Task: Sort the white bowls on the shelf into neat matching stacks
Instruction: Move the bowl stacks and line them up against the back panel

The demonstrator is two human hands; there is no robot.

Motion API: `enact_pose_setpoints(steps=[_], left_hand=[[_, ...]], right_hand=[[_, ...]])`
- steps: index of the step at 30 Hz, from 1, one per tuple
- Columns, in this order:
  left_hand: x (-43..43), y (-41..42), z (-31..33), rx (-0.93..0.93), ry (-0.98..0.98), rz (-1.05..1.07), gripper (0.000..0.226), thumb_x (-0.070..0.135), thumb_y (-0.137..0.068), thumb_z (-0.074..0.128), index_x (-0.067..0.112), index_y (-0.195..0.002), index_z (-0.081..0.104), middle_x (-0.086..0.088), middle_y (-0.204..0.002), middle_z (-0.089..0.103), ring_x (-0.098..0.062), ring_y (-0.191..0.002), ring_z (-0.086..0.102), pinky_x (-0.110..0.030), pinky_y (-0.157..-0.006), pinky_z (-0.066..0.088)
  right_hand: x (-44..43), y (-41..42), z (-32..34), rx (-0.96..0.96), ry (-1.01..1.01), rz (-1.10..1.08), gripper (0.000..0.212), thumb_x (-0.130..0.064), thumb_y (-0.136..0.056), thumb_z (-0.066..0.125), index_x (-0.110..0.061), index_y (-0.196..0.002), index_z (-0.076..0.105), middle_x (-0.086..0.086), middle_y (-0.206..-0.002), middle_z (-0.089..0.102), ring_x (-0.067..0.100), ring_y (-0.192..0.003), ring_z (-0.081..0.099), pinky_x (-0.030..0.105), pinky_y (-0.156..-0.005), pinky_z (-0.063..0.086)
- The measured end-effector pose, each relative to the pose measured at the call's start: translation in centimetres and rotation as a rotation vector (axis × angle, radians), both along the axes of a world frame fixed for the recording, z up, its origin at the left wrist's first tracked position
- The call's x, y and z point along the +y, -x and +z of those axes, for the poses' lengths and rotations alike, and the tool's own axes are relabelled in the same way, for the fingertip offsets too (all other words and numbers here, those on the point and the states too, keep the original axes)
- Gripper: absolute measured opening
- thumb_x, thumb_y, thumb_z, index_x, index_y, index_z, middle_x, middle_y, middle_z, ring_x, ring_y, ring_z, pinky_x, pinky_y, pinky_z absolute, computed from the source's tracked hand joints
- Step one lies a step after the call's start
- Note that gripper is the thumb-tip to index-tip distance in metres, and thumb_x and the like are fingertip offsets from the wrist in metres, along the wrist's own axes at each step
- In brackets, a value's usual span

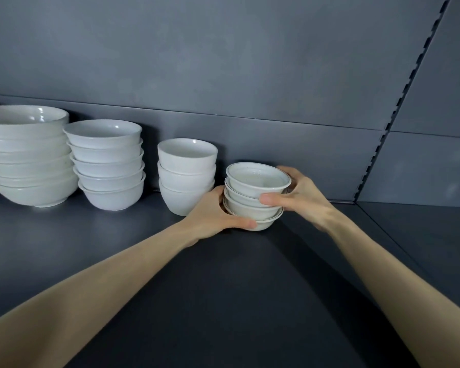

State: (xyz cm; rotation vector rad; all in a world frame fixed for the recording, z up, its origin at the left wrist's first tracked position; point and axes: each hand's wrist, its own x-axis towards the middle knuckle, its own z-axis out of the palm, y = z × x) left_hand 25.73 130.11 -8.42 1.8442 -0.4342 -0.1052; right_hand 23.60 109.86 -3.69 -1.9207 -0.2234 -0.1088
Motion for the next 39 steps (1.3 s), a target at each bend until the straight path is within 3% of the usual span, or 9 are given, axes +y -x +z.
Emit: enact_pose_setpoints(steps=[5,12,16,19,22,30,35,39], left_hand=[[-0.3,0.1,-0.6,-0.045,0.037,0.045,0.069,0.02,-0.061,0.09,0.017,-0.12,0.055,0.009,-0.114,0.068,-0.002,-0.104,0.064,-0.024,-0.09,0.052],[-0.9,0.1,-1.2,-0.083,0.035,0.214,0.059,0.026,-0.061,0.089,0.013,-0.111,0.06,0.004,-0.101,0.07,-0.009,-0.094,0.067,-0.023,-0.084,0.054],[-0.9,0.1,-1.2,-0.062,0.068,0.236,0.048,0.023,-0.062,0.088,0.021,-0.102,0.06,0.003,-0.098,0.07,-0.01,-0.092,0.068,-0.024,-0.084,0.055],[-0.8,0.0,-1.1,-0.057,0.084,0.238,0.036,0.019,-0.068,0.085,0.022,-0.095,0.061,0.005,-0.093,0.069,-0.005,-0.086,0.068,-0.014,-0.077,0.054],[-0.7,-0.2,-1.3,-0.061,0.089,0.255,0.041,0.021,-0.07,0.084,0.011,-0.104,0.063,0.003,-0.093,0.069,-0.001,-0.083,0.067,-0.009,-0.072,0.051],[-0.8,-0.2,-1.3,-0.07,0.104,0.241,0.04,0.019,-0.073,0.081,0.011,-0.108,0.062,0.006,-0.094,0.068,0.0,-0.087,0.065,-0.005,-0.071,0.049],[-0.8,-0.1,-1.2,-0.084,0.103,0.218,0.025,0.015,-0.077,0.078,0.019,-0.095,0.062,0.01,-0.091,0.067,0.005,-0.082,0.064,-0.004,-0.071,0.046],[-0.7,0.0,-1.3,-0.083,0.126,0.21,0.024,0.012,-0.078,0.077,0.021,-0.092,0.061,0.011,-0.09,0.067,0.012,-0.075,0.064,-0.003,-0.068,0.045]], right_hand=[[-0.2,-0.7,-0.2,0.0,-0.006,0.003,0.08,-0.023,-0.056,0.087,-0.019,-0.126,0.049,-0.011,-0.109,0.065,-0.005,-0.086,0.066,0.011,-0.066,0.05],[-0.4,-1.5,-0.3,-0.004,-0.025,0.015,0.068,-0.015,-0.07,0.083,-0.021,-0.127,0.047,-0.013,-0.11,0.064,-0.001,-0.097,0.063,0.017,-0.076,0.054],[-1.0,-1.8,-0.6,0.023,-0.096,0.076,0.063,-0.012,-0.071,0.081,-0.023,-0.126,0.053,-0.008,-0.116,0.068,0.01,-0.108,0.064,0.032,-0.085,0.057],[-1.4,-2.0,-0.7,0.007,-0.101,0.083,0.059,-0.01,-0.072,0.08,-0.025,-0.124,0.056,-0.008,-0.119,0.067,0.01,-0.109,0.064,0.03,-0.082,0.058],[-1.5,-2.2,-0.9,-0.012,-0.1,0.055,0.063,-0.011,-0.071,0.082,-0.023,-0.128,0.055,-0.009,-0.12,0.066,0.01,-0.109,0.064,0.03,-0.083,0.057],[-1.3,-2.7,-1.5,-0.032,-0.122,0.022,0.071,-0.013,-0.068,0.084,-0.019,-0.132,0.052,-0.006,-0.123,0.064,0.015,-0.11,0.064,0.036,-0.084,0.058],[-1.0,-2.9,-1.6,-0.036,-0.14,0.009,0.076,-0.012,-0.068,0.084,-0.019,-0.135,0.049,-0.008,-0.123,0.062,0.014,-0.111,0.063,0.032,-0.081,0.058],[-1.0,-3.1,-1.9,-0.036,-0.133,-0.009,0.082,-0.016,-0.066,0.086,-0.02,-0.137,0.047,-0.007,-0.127,0.06,0.013,-0.117,0.059,0.037,-0.087,0.057]])
